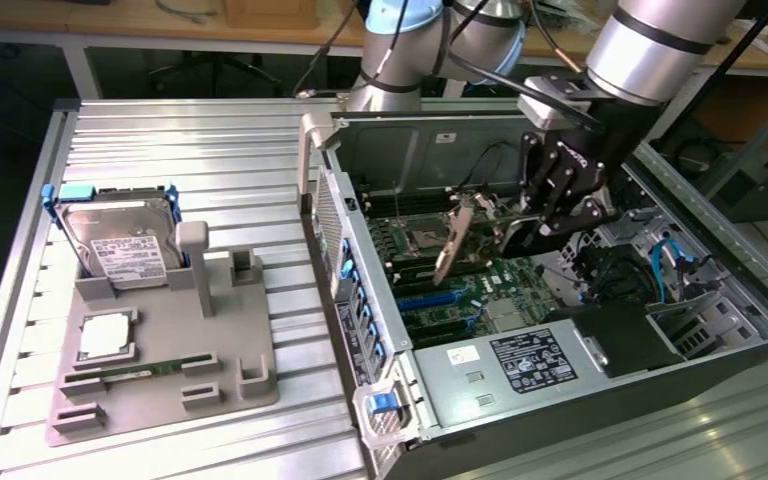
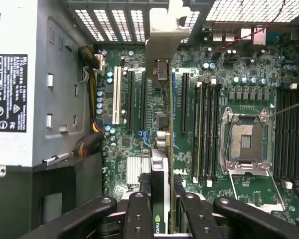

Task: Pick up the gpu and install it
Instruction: 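Insert the gpu into the slot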

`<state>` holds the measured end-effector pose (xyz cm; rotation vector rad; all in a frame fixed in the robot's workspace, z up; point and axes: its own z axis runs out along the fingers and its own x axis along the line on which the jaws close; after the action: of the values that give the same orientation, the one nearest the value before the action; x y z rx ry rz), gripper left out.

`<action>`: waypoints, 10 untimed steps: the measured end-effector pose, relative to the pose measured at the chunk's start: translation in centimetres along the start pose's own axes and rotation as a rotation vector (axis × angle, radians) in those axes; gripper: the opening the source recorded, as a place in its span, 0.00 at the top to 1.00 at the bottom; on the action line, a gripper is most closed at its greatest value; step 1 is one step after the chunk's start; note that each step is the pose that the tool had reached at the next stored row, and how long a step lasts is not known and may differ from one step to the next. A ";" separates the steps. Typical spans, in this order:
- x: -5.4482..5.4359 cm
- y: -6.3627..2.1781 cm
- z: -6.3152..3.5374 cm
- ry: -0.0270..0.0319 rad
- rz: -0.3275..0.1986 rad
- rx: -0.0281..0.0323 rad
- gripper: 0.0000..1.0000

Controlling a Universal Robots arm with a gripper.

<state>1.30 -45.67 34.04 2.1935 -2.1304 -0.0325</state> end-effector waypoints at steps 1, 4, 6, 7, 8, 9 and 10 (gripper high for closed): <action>0.0 0.01 0.18 -0.0007 0.009 -0.0004 0.73; -0.1 0.27 0.65 -0.0018 0.024 -0.0010 0.73; -0.1 0.68 0.99 -0.0020 0.027 -0.0012 0.73; -0.2 1.01 1.28 -0.0023 0.030 -0.0013 0.73; -0.2 1.19 1.47 -0.0025 0.033 -0.0014 0.73; -0.3 1.37 1.68 -0.0027 0.036 -0.0016 0.73; -0.4 1.67 2.00 -0.0030 0.041 -0.0018 0.73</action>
<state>-0.53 -45.39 32.15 2.1490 -2.1757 -0.0351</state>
